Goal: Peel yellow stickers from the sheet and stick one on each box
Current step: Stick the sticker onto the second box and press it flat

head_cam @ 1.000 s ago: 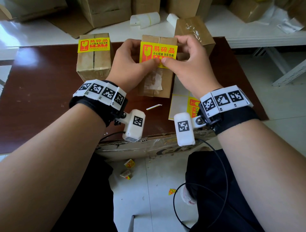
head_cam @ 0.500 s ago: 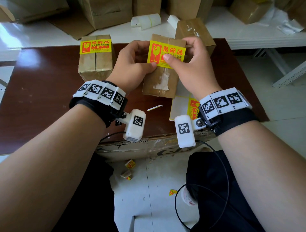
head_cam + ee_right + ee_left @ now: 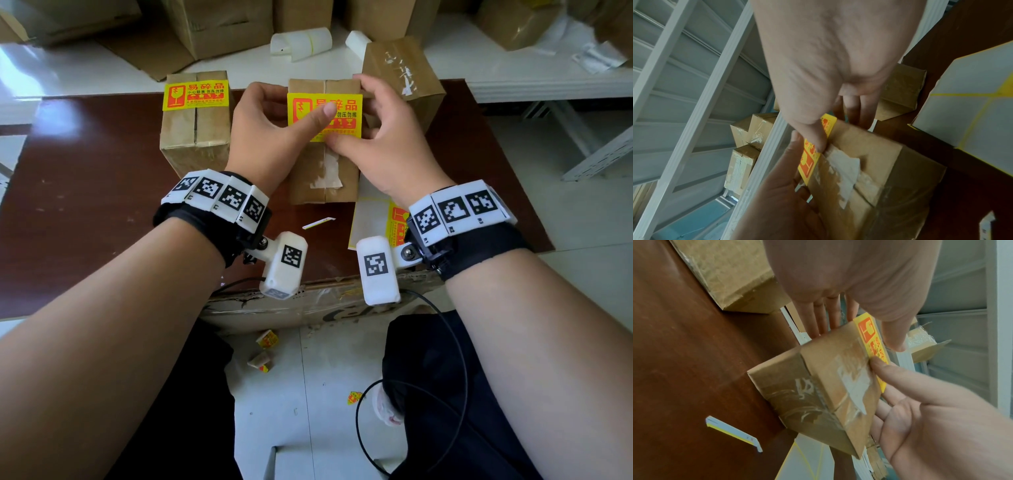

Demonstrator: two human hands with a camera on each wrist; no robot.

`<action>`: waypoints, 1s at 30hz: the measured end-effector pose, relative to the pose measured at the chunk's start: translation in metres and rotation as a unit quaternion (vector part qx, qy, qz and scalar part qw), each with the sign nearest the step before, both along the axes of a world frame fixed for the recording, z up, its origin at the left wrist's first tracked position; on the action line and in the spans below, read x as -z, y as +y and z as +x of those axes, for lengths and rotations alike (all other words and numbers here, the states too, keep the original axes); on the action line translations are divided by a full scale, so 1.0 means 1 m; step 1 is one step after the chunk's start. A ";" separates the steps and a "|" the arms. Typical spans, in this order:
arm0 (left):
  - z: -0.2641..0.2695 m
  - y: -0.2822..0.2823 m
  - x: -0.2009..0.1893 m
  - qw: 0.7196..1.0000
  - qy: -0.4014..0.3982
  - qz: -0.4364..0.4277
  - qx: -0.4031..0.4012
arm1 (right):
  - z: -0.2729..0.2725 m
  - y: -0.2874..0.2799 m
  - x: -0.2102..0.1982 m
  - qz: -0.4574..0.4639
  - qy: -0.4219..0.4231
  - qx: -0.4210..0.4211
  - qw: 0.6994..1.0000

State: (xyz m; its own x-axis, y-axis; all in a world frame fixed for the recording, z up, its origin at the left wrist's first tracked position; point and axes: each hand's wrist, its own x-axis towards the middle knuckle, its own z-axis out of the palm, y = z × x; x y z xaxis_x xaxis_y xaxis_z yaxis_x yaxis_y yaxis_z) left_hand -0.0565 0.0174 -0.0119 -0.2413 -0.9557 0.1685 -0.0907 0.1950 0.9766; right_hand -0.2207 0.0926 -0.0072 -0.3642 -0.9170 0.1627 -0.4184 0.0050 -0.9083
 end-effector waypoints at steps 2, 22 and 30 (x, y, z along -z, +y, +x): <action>0.000 0.000 0.001 1.000 -0.002 -0.008 -0.008 | -0.001 0.000 -0.003 0.006 -0.005 0.003 1.000; -0.001 -0.014 0.008 0.998 -0.032 -0.010 -0.057 | -0.008 0.000 -0.005 0.050 -0.023 -0.050 0.997; 0.002 -0.011 0.008 0.999 -0.030 -0.020 -0.030 | -0.007 0.000 0.004 0.019 -0.015 -0.028 0.999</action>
